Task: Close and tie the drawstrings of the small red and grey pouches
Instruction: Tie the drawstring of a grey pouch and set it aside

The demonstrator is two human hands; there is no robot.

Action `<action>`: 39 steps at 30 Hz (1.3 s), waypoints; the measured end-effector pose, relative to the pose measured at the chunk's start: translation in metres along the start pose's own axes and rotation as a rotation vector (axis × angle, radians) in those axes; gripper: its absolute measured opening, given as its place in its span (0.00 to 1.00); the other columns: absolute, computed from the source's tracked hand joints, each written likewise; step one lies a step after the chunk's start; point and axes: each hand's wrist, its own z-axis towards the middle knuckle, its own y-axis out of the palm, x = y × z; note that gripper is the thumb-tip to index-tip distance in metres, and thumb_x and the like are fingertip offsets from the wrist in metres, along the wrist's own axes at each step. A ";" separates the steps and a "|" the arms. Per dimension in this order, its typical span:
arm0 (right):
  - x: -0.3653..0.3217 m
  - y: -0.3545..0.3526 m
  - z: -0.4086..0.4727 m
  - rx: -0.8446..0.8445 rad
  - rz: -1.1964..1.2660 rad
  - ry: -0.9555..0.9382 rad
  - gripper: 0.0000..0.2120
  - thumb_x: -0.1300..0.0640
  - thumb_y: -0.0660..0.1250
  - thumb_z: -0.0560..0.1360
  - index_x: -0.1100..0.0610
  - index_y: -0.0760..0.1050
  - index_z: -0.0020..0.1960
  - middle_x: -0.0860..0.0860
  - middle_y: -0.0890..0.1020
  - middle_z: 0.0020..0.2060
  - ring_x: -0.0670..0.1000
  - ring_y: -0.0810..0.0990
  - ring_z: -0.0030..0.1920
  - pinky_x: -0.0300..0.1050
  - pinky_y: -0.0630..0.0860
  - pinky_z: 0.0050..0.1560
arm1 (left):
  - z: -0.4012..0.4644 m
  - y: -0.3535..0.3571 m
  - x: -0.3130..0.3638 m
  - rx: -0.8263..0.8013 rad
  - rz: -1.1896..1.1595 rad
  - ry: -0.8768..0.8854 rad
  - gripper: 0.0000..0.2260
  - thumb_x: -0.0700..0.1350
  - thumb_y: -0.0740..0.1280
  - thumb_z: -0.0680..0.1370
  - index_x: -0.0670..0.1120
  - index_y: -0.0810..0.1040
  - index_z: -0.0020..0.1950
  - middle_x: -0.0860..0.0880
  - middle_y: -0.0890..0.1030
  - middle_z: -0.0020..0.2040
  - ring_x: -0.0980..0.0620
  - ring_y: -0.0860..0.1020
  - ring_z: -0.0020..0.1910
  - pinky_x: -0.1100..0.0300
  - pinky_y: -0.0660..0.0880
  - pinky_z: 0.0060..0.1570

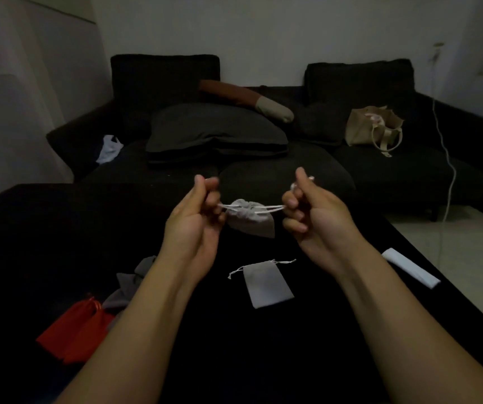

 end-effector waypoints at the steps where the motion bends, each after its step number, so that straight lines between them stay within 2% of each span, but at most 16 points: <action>1: 0.002 0.002 -0.003 -0.045 -0.047 -0.007 0.12 0.50 0.67 0.75 0.56 0.75 0.38 0.49 0.75 0.30 0.43 0.64 0.26 0.34 0.56 0.24 | -0.001 0.000 -0.002 -0.043 0.086 0.024 0.10 0.49 0.60 0.82 0.50 0.81 0.50 0.55 0.82 0.37 0.61 0.76 0.34 0.68 0.72 0.38; 3: 0.006 0.004 -0.007 -0.110 -0.141 -0.042 0.06 0.56 0.69 0.73 0.59 0.80 0.45 0.52 0.82 0.35 0.43 0.70 0.29 0.33 0.60 0.27 | -0.004 -0.001 -0.005 -0.121 0.240 0.073 0.10 0.42 0.62 0.81 0.49 0.81 0.56 0.52 0.86 0.49 0.59 0.82 0.45 0.67 0.77 0.46; 5: 0.007 0.003 -0.008 -0.107 -0.268 -0.071 0.06 0.62 0.68 0.75 0.57 0.82 0.51 0.51 0.86 0.40 0.42 0.78 0.33 0.33 0.65 0.33 | -0.007 0.000 -0.008 -0.145 0.335 0.108 0.12 0.38 0.63 0.80 0.47 0.79 0.61 0.48 0.86 0.51 0.56 0.83 0.51 0.66 0.78 0.50; 7: 0.008 0.001 -0.007 -0.083 -0.380 -0.083 0.11 0.61 0.68 0.77 0.51 0.79 0.57 0.50 0.87 0.44 0.41 0.82 0.41 0.38 0.70 0.42 | -0.009 0.001 -0.009 -0.119 0.365 0.120 0.15 0.38 0.64 0.80 0.47 0.73 0.67 0.47 0.86 0.50 0.57 0.83 0.53 0.65 0.78 0.53; 10: 0.011 0.000 -0.005 -0.065 -0.329 -0.097 0.21 0.61 0.68 0.77 0.53 0.71 0.69 0.52 0.87 0.46 0.41 0.79 0.37 0.36 0.69 0.35 | -0.006 -0.002 -0.009 -0.097 0.298 0.028 0.16 0.40 0.64 0.79 0.42 0.71 0.68 0.48 0.87 0.48 0.55 0.83 0.51 0.64 0.79 0.51; 12: 0.012 0.002 -0.005 -0.066 -0.259 -0.098 0.18 0.63 0.67 0.78 0.58 0.73 0.67 0.52 0.87 0.45 0.44 0.81 0.39 0.35 0.69 0.34 | -0.006 -0.004 -0.008 -0.156 0.244 -0.080 0.13 0.41 0.65 0.77 0.41 0.79 0.61 0.48 0.86 0.46 0.55 0.83 0.47 0.63 0.79 0.46; 14: 0.012 0.005 -0.006 -0.085 -0.195 -0.070 0.11 0.63 0.66 0.77 0.58 0.79 0.59 0.53 0.87 0.43 0.49 0.82 0.42 0.38 0.74 0.40 | -0.009 -0.002 -0.008 -0.199 0.235 -0.179 0.09 0.41 0.64 0.78 0.43 0.83 0.54 0.48 0.84 0.41 0.55 0.82 0.40 0.64 0.79 0.41; 17: 0.011 0.006 -0.007 -0.065 -0.208 -0.053 0.08 0.56 0.70 0.72 0.55 0.84 0.49 0.53 0.86 0.43 0.52 0.82 0.45 0.45 0.77 0.49 | -0.013 0.002 -0.010 -0.210 0.223 -0.251 0.09 0.41 0.63 0.80 0.43 0.83 0.50 0.50 0.78 0.34 0.55 0.78 0.35 0.64 0.78 0.37; 20: 0.006 0.002 -0.006 -0.073 -0.343 -0.158 0.08 0.50 0.70 0.69 0.49 0.86 0.44 0.47 0.86 0.50 0.51 0.81 0.53 0.48 0.72 0.54 | -0.011 0.001 -0.010 -0.180 0.319 -0.236 0.09 0.44 0.63 0.81 0.44 0.82 0.49 0.51 0.75 0.32 0.56 0.75 0.33 0.65 0.76 0.36; 23: -0.001 0.000 -0.008 -0.233 -0.443 -0.219 0.07 0.55 0.70 0.71 0.53 0.86 0.47 0.45 0.82 0.61 0.44 0.79 0.63 0.42 0.76 0.58 | -0.013 0.000 -0.008 -0.232 0.439 -0.204 0.10 0.46 0.64 0.81 0.46 0.84 0.45 0.49 0.76 0.34 0.56 0.75 0.33 0.63 0.73 0.37; 25: -0.002 0.001 -0.010 -0.273 -0.534 -0.241 0.08 0.63 0.70 0.74 0.63 0.84 0.52 0.52 0.83 0.59 0.46 0.81 0.60 0.38 0.78 0.55 | -0.016 0.001 -0.007 -0.304 0.542 -0.191 0.12 0.45 0.63 0.81 0.43 0.82 0.43 0.48 0.78 0.34 0.56 0.75 0.32 0.66 0.73 0.35; 27: 0.003 0.002 -0.011 -0.228 -0.561 -0.229 0.08 0.65 0.69 0.76 0.66 0.83 0.53 0.57 0.86 0.49 0.49 0.85 0.50 0.37 0.79 0.48 | -0.018 0.003 -0.005 -0.330 0.598 -0.185 0.11 0.43 0.61 0.81 0.40 0.79 0.44 0.48 0.78 0.33 0.56 0.75 0.33 0.65 0.74 0.36; 31: 0.007 0.002 -0.011 -0.172 -0.594 -0.178 0.08 0.64 0.69 0.77 0.66 0.83 0.53 0.57 0.86 0.41 0.47 0.85 0.41 0.36 0.78 0.41 | -0.018 0.007 -0.007 -0.278 0.524 -0.229 0.09 0.40 0.63 0.79 0.42 0.81 0.41 0.47 0.79 0.33 0.51 0.78 0.36 0.62 0.77 0.39; 34: 0.007 0.003 -0.010 -0.161 -0.645 -0.157 0.08 0.65 0.68 0.77 0.67 0.83 0.53 0.58 0.86 0.42 0.45 0.84 0.40 0.34 0.78 0.41 | -0.023 0.007 -0.012 -0.285 0.662 -0.156 0.07 0.41 0.68 0.77 0.38 0.83 0.45 0.45 0.80 0.36 0.53 0.78 0.36 0.65 0.75 0.39; 37: 0.005 0.001 -0.011 -0.109 -0.695 -0.060 0.08 0.62 0.65 0.79 0.61 0.84 0.51 0.53 0.83 0.34 0.43 0.76 0.30 0.34 0.72 0.32 | -0.023 0.004 -0.015 -0.215 0.704 -0.140 0.12 0.44 0.68 0.79 0.34 0.82 0.47 0.46 0.78 0.32 0.55 0.74 0.31 0.65 0.72 0.33; 39: 0.001 -0.003 -0.010 -0.048 -0.658 0.020 0.09 0.62 0.65 0.80 0.56 0.84 0.51 0.51 0.83 0.34 0.43 0.76 0.32 0.35 0.73 0.33 | -0.021 0.004 -0.014 -0.167 0.702 -0.177 0.12 0.45 0.67 0.79 0.36 0.83 0.48 0.45 0.81 0.36 0.53 0.76 0.34 0.63 0.75 0.37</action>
